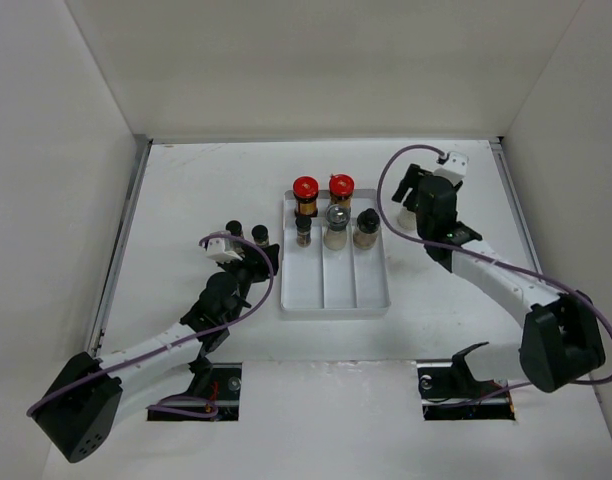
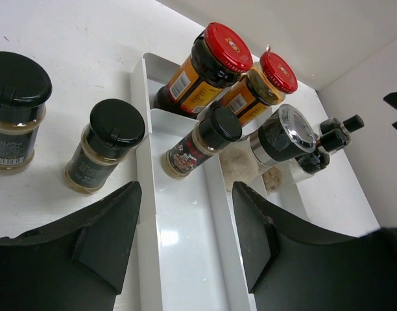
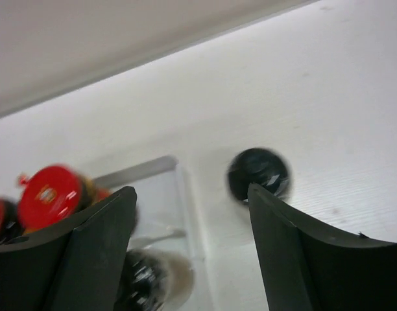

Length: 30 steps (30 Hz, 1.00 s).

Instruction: Organize the condiment bottles

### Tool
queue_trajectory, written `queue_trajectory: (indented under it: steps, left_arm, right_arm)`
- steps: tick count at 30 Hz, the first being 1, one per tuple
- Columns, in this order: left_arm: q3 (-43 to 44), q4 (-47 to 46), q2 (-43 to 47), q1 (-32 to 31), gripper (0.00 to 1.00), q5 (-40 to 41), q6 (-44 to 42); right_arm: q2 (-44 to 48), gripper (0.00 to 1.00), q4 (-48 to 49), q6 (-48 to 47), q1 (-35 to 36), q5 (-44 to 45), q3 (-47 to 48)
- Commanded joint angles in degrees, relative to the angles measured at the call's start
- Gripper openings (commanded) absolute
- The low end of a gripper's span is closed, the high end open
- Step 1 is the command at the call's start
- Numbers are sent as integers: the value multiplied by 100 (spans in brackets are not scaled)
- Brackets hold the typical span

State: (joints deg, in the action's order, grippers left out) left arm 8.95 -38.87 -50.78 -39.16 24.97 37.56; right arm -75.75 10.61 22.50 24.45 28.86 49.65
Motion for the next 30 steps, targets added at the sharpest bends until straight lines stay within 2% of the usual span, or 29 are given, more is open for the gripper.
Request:
queue_trajectory:
  steps: [1,4,9,12,16,20,22,23,27,30]
  left_arm:
    - [-69,-367,-10,-17,57,-36,14]
    - [-69,-367,-37,-17,57,-27,23]
    - [-69,-402,-46,-35,57,-19,-3]
    - [-69,-411,-54,-35,57,-36,6]
    - [-69,-402,-2,-35,57,-36,-12]
    - [-78,-384,34,-17,57,-45,6]
    - [-69,-384,16,-17,57,-45,-3]
    - [-69,-376,33,-17,57,-45,-3]
    - [-87,-367,60,9,57,-45,23]
    - [-78,-367,68,-17,57,-45,-3]
  right_arm:
    - [-159,79,-339,-105,-330,216,141]
    - [-571,93,-603,-228,-524,225,378]
    - [-1126,95,-560,-396,-682,-29,633]
    - [-1328,91,-394,-431,-762,-179,739]
    - [-1557,80,-349,-457,-841,-206,862]
    - [-1759,76,-393,-422,-876,-223,924]
    - [-1786,69,-393,-405,-876,-223,915]
    - [-1786,68,-393,-387,-885,-223,906]
    - [-1803,77,-437,-387,-894,-232,915]
    - [-1716,66,-429,-413,-894,-162,889]
